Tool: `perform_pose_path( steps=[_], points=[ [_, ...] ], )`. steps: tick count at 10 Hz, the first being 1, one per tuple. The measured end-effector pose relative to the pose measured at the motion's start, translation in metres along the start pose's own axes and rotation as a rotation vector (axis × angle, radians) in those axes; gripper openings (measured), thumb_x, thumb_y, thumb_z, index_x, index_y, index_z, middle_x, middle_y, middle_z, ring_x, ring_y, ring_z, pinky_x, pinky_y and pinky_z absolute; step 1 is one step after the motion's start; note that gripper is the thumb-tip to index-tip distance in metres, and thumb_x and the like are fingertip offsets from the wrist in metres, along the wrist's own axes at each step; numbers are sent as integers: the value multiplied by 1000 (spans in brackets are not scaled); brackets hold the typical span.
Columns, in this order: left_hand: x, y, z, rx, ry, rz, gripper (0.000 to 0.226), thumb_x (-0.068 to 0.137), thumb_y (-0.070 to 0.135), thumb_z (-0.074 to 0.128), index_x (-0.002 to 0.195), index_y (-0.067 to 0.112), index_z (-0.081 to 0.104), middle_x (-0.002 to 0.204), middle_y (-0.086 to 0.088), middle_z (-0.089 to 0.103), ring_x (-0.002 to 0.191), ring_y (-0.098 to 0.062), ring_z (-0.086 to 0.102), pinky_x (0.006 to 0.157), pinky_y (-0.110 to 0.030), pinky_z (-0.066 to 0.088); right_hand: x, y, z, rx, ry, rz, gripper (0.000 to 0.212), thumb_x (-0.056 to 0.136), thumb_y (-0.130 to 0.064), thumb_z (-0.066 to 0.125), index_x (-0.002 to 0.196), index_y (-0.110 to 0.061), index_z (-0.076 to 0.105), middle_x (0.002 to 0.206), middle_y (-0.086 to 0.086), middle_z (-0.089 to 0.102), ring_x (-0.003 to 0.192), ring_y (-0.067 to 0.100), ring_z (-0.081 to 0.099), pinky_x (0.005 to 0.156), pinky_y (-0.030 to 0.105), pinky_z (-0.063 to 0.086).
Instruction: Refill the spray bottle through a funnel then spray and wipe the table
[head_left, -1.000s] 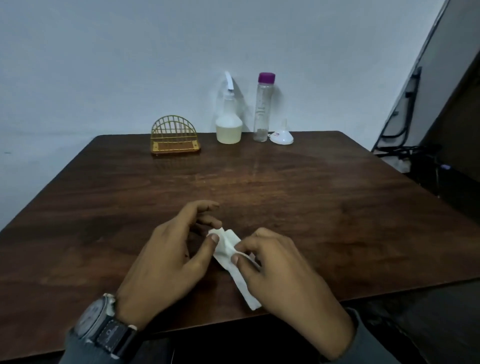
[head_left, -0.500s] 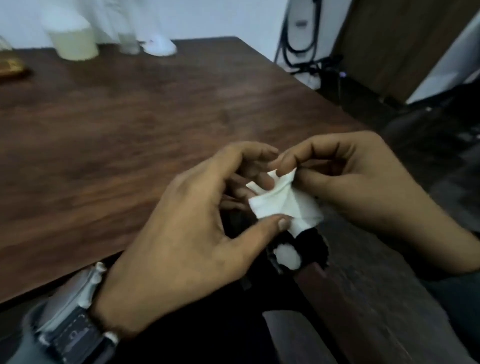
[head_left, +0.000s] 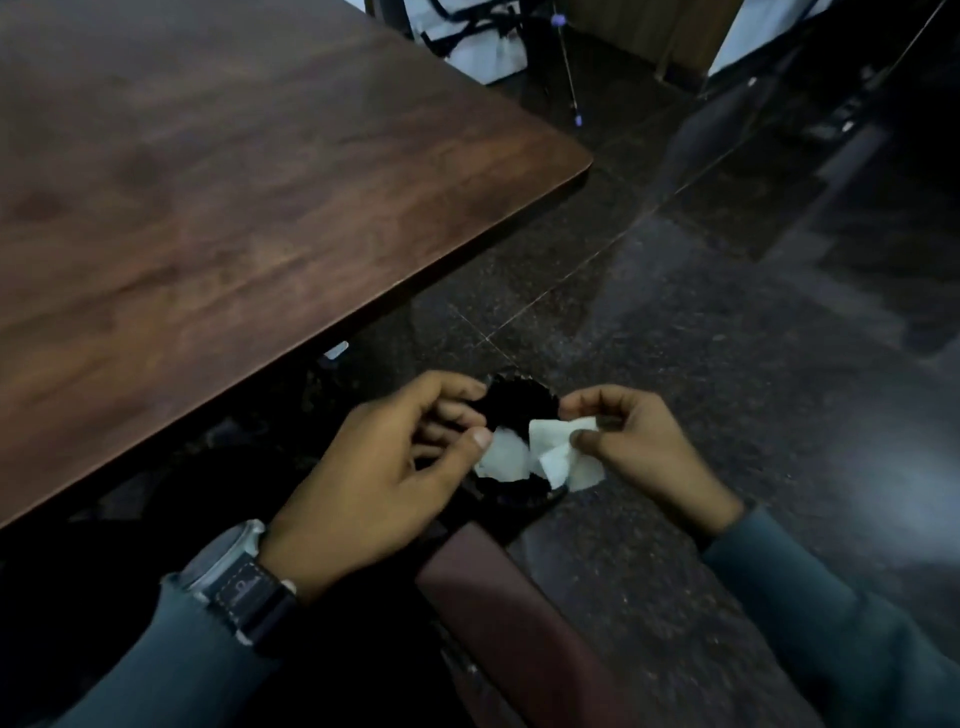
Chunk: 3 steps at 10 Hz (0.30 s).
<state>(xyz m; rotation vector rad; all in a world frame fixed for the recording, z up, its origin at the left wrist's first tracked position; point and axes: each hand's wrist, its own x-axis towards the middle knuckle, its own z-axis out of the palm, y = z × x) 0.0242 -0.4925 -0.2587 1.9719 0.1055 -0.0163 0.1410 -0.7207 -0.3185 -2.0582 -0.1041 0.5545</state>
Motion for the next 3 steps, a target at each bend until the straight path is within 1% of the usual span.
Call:
perform_pose_path(
  steps=[1,2,3],
  points=[
    [16,-21,-2,58,-3,-71,25,94,19,71,116,30,67,100,15,73,93,-2,71,80,-14,56,44,44,23,-12,36,78,45,83,9,62,102,-31,69,108,-4,73,100,19,71,77,31,60],
    [34,-36,1,72,-3,-123,23,95,19,70,114,31,67,99,16,73,91,-2,71,81,-15,55,83,66,47,109,53,175,38,85,5,63,110,-23,67,112,3,71,104,23,69,79,33,58],
    [54,-41,5,49,-14,-168,21,97,21,68,114,32,65,101,13,72,93,-1,69,83,-12,52,113,78,66,177,63,229,33,87,-10,76,117,-22,65,116,1,70,111,22,68,96,42,58]
  ],
)
